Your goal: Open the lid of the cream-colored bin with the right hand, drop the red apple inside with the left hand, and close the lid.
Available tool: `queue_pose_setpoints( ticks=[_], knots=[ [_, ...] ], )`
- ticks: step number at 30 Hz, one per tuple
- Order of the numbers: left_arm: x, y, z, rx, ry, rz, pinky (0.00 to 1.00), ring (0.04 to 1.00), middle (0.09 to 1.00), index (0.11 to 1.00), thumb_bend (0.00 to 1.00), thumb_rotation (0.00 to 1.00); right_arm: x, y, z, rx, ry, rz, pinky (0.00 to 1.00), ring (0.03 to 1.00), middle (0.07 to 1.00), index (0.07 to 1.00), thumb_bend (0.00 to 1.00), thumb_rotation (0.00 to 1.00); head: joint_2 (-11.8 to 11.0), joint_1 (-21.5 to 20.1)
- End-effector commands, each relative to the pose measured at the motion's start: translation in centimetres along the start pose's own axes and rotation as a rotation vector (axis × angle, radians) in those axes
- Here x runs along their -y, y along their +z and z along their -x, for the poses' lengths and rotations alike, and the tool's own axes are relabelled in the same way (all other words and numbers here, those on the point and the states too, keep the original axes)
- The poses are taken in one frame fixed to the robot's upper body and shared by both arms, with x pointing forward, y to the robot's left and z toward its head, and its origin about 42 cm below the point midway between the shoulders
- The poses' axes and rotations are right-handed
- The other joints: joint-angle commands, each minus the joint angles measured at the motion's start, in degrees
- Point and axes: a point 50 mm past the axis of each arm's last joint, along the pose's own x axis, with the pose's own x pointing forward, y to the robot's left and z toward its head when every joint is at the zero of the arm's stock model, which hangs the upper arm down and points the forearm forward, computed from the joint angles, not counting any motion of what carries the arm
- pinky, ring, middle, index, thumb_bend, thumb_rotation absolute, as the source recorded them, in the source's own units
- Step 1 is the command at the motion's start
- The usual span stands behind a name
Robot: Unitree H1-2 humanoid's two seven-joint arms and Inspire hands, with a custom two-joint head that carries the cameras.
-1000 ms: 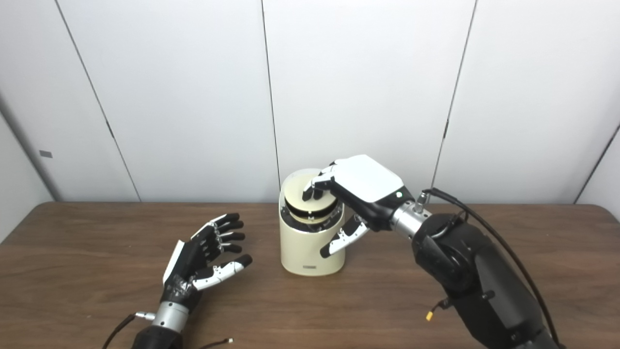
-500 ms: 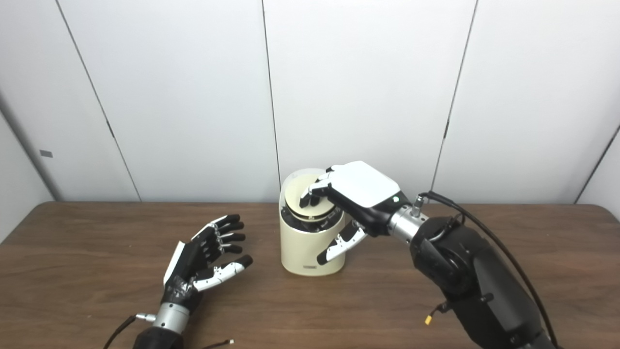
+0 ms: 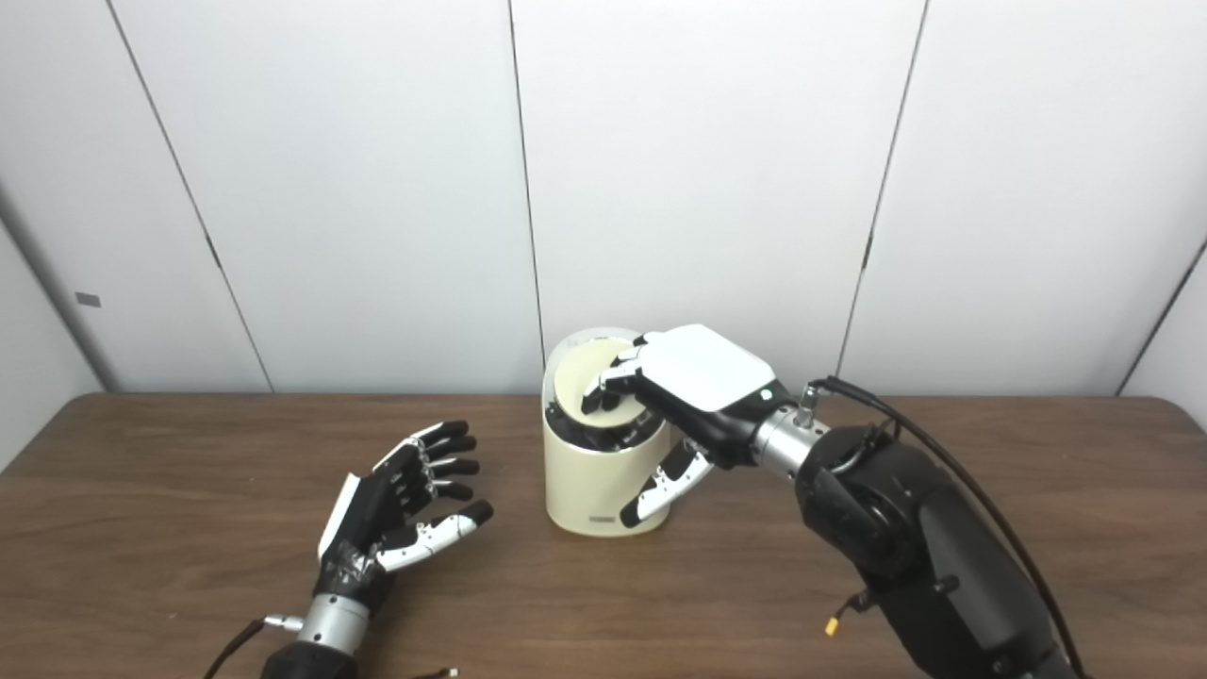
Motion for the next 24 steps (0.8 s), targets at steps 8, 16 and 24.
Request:
queue_pose_setpoints(
  ticks=[8,16,24],
  knots=[
    [0.24,0.44,0.12,0.007,0.001,-0.005,0.62,0.713,0.774,0.794,0.70,0.06,1.26,0.35,-0.27,-0.019,0.040,0.058,0.92,0.864,0.708,0.737,0.75,0.40,0.63,0.04],
    [0.25,0.80,0.26,0.004,0.003,-0.001,0.63,0.720,0.780,0.795,0.70,0.07,1.42,0.49,-0.26,-0.036,0.116,0.099,0.91,0.870,0.712,0.741,0.75,0.42,1.35,0.17],
    [0.30,1.06,0.25,0.004,0.001,-0.004,0.63,0.717,0.779,0.796,0.70,0.07,1.56,0.73,-0.28,-0.056,0.236,0.097,0.95,0.877,0.738,0.746,0.74,0.42,2.11,0.80]
  ],
)
